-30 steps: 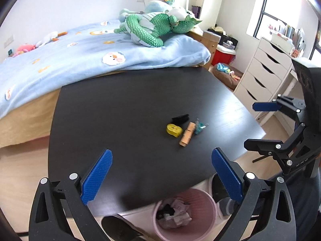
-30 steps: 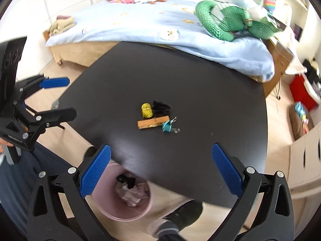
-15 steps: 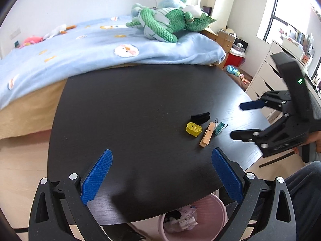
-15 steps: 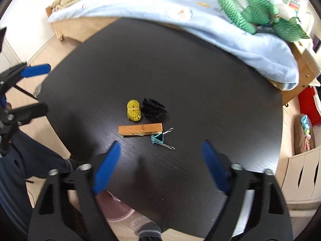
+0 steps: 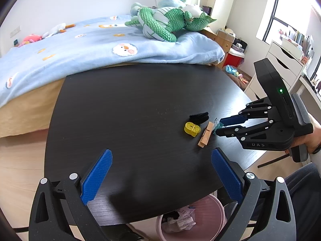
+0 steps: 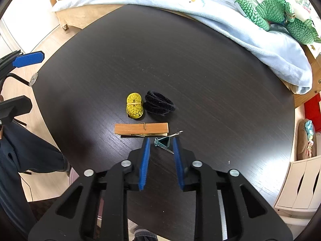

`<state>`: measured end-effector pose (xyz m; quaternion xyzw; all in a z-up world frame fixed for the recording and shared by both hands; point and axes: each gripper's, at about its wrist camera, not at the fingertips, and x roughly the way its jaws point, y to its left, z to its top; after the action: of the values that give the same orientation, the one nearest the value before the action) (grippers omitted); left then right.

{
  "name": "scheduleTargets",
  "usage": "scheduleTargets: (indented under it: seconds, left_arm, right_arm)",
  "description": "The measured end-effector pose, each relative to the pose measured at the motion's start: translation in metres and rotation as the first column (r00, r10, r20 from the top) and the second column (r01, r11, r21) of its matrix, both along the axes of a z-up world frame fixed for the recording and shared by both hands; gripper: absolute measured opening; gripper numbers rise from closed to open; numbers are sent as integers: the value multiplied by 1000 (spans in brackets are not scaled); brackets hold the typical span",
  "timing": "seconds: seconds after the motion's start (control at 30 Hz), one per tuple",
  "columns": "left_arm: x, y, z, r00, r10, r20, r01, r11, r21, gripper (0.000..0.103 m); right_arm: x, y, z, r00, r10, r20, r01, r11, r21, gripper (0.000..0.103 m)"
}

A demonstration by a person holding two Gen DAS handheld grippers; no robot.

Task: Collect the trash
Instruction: 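Reach the right gripper to the teal binder clip and close on it, then grasp the black hair tie with the left gripper while the right holds the clip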

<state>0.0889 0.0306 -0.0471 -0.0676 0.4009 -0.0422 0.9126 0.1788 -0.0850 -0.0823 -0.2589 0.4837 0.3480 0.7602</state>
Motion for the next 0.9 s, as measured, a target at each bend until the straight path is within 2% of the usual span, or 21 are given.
scheduleTargets:
  seconds: [0.07,0.27,0.67,0.9]
  left_arm:
    - [0,-1,-1,1000,-2,-3,2,1000,0,95]
    - [1,-4,-3,1000,-7,-8,7,1000,8,95]
    - [15,-13,4,999,-27,-32,28,999,31,95]
    - [39,-28,14,996,-61,-72,63,998,29,95]
  right_arm:
    - [0,0,0,1000,-1,0,1,1000,-1,15]
    - [-1,-3,3,1000,-6,5,6,1000,20,15]
    - [-6,-30,22,996,-91,15,89,989,115,15]
    - [-5,-47,25,992,-124,21,120,982,146,15]
